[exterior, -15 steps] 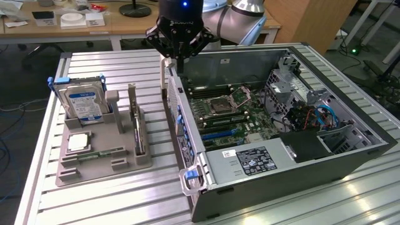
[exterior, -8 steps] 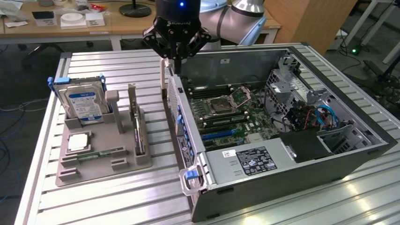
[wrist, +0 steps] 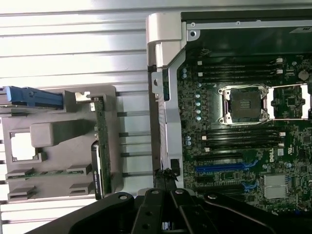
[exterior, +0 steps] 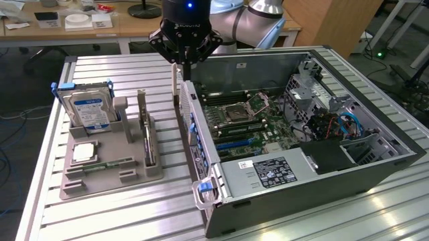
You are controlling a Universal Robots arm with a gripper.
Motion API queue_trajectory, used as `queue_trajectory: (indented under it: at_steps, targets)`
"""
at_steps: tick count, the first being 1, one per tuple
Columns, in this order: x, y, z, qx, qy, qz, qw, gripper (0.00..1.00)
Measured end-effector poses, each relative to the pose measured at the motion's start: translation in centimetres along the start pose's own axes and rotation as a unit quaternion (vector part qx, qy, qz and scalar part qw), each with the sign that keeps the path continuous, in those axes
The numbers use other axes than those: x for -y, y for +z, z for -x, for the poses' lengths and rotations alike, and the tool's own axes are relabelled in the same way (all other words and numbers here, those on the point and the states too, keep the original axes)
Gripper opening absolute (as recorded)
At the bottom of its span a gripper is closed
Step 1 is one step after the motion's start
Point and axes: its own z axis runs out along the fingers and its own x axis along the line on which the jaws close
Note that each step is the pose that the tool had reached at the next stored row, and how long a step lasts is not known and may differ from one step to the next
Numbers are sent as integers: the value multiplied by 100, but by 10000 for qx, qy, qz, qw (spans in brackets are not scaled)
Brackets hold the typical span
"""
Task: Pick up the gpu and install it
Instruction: 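Reach for the gpu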
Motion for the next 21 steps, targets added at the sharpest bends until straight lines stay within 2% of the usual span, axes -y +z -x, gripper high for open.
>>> queue_trajectory:
  at_steps: [21]
  targets:
    - [61,4,-163,-8,0,-1,10000,10]
